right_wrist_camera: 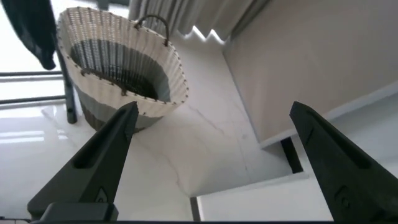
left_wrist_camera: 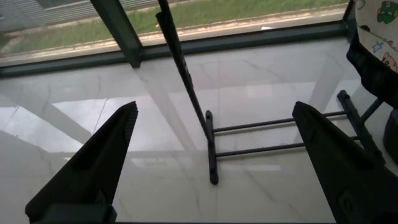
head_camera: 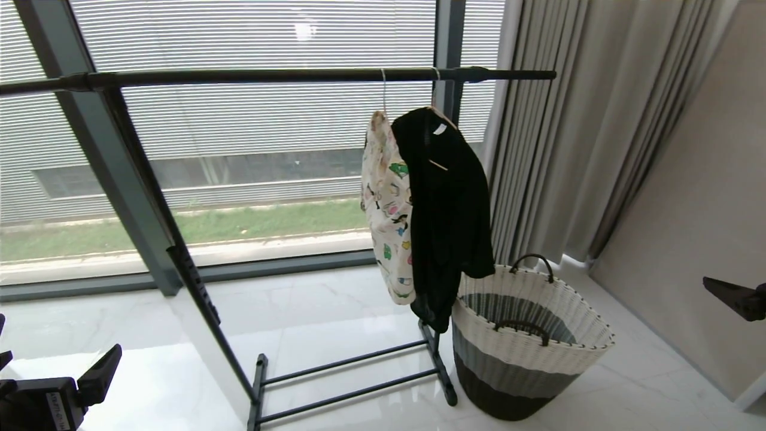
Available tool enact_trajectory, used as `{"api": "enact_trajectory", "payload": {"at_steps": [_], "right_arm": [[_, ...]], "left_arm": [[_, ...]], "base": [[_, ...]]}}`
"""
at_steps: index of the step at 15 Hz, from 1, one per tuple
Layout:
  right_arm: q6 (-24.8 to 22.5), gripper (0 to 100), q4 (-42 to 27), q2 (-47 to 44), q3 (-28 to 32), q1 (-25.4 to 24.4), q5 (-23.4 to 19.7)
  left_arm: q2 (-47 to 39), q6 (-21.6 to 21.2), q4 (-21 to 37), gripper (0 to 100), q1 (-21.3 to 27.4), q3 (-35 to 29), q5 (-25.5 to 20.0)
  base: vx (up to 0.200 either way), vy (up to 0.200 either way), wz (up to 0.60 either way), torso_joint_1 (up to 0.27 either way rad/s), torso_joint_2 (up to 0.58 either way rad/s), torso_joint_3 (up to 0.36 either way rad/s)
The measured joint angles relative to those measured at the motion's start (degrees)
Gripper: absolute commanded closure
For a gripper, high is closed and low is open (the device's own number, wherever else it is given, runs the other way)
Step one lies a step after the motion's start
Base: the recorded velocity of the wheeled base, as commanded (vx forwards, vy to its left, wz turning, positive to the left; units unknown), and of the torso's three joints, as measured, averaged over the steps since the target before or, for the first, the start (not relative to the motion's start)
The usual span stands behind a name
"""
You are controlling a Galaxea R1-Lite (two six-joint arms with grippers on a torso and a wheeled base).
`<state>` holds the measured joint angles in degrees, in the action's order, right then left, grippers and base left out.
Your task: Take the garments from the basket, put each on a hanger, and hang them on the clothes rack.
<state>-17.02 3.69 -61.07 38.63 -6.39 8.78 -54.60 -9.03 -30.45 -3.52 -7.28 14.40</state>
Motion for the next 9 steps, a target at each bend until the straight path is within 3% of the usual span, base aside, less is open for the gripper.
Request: {"api": "enact_trajectory", "payload": {"at_steps": [3, 9], "right_arm": [[0.0, 0, 0.0, 0.0, -0.2, 0.0, 0.0], [0.0, 0, 3.4, 0.2, -2.7, 0.0, 0.0]], "left_arm": [[0.0, 0.0, 0.0, 0, 0.0, 0.0, 0.0], [0.3, 0.1, 0.0, 0, 0.0, 0.1, 0.0]], "base": [[0.0, 0.0, 0.6, -0.004, 0.0, 0.006], [0.0, 0.0, 0.0, 0.0, 0.0, 0.0]]}}
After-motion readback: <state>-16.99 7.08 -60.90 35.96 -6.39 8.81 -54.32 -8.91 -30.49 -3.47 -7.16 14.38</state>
